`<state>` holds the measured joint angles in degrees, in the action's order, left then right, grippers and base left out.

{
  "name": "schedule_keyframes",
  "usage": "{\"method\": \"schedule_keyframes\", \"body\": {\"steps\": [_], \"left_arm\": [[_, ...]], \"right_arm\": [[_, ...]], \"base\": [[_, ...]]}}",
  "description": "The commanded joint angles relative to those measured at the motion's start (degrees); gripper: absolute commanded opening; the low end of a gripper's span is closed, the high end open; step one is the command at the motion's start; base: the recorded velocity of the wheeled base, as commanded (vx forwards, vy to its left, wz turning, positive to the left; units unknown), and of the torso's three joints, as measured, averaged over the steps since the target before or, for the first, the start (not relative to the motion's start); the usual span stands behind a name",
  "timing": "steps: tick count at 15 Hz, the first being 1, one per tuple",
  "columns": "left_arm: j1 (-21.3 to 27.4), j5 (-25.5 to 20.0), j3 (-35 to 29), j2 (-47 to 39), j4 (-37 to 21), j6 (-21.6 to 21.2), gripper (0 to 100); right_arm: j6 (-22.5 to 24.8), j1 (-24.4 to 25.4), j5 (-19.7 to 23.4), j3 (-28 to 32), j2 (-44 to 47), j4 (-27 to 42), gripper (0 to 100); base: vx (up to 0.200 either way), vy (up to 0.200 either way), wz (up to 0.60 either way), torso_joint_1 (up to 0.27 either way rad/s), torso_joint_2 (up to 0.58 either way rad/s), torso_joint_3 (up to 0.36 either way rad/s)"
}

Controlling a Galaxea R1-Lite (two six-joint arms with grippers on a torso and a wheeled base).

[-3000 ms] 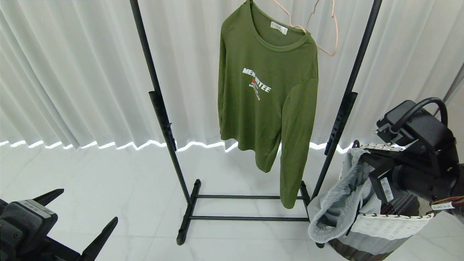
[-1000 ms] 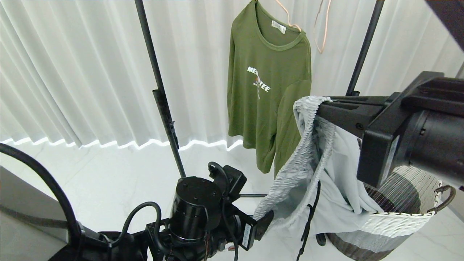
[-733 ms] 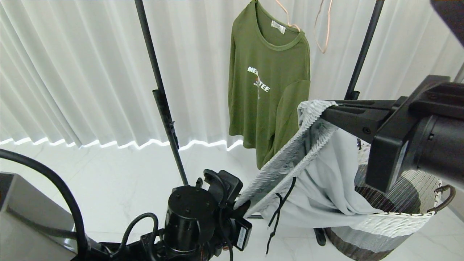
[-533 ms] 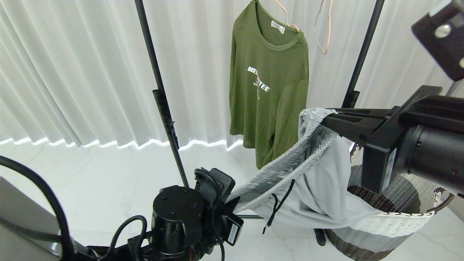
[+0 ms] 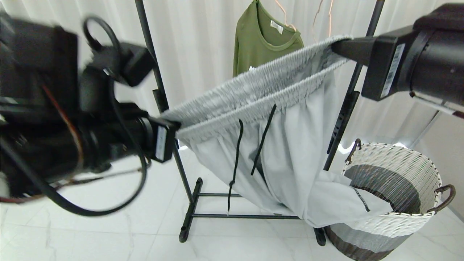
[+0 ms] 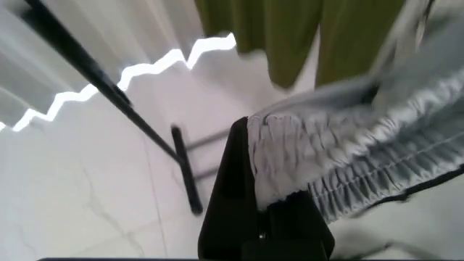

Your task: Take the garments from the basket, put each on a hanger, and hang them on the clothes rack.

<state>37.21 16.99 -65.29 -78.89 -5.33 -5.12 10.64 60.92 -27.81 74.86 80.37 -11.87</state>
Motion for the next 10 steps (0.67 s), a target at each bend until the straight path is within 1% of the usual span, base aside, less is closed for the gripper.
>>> {"method": "schedule_keyframes", "body": {"steps": [1, 2, 3, 4, 5, 6, 8, 10], "left_arm": [[-2.05, -0.03, -27.17, 2.77, -19.19, 0.55, 0], [-2.05, 0.06, -33.67, 0.75, -21.13, 0.02, 0], [-1.96, 0.06, -38.95, -0.92, -22.09, -1.47, 0], [-1.79, -0.03, -40.97, -1.62, -22.09, -4.28, 0], [-1.08, -0.47, -40.7, -1.53, -21.92, -7.8, 0], [0.94, -0.82, -39.65, -1.36, -21.83, -9.29, 0], [6.39, -0.82, -34.11, -0.13, -21.57, -8.94, 0], [10.96, -0.47, -29.1, 1.72, -19.63, -9.21, 0]], "right_arm": [[2.37, -1.15, 0.21, 5.03, 1.28, 0.36, 0], [4.04, -1.77, 0.21, 6.96, 1.1, 0.54, 0], [5.53, -2.64, 0.12, 9.16, 1.01, 1.24, 0], [6.14, -3.08, 0.12, 11.01, 0.57, 3.35, 0], [6.32, -3.17, 0.12, 12.24, -0.3, 5.9, 0], [6.32, -3.17, -0.05, 12.15, -1.27, 7.92, 0], [6.41, -3.17, -0.14, 10.04, -4.17, 11.61, 0], [6.85, -3.08, 0.03, 9.6, -5.31, 12.93, 0]], "base": [[0.0, 0.0, 0.0, 0.0, 0.0, 0.0], [0.0, 0.0, 0.0, 0.0, 0.0, 0.0], [0.0, 0.0, 0.0, 0.0, 0.0, 0.0], [0.0, 0.0, 0.0, 0.0, 0.0, 0.0], [0.0, 0.0, 0.0, 0.0, 0.0, 0.0], [0.0, 0.0, 0.0, 0.0, 0.0, 0.0], [0.0, 0.0, 0.0, 0.0, 0.0, 0.0], [0.0, 0.0, 0.0, 0.0, 0.0, 0.0]]}}
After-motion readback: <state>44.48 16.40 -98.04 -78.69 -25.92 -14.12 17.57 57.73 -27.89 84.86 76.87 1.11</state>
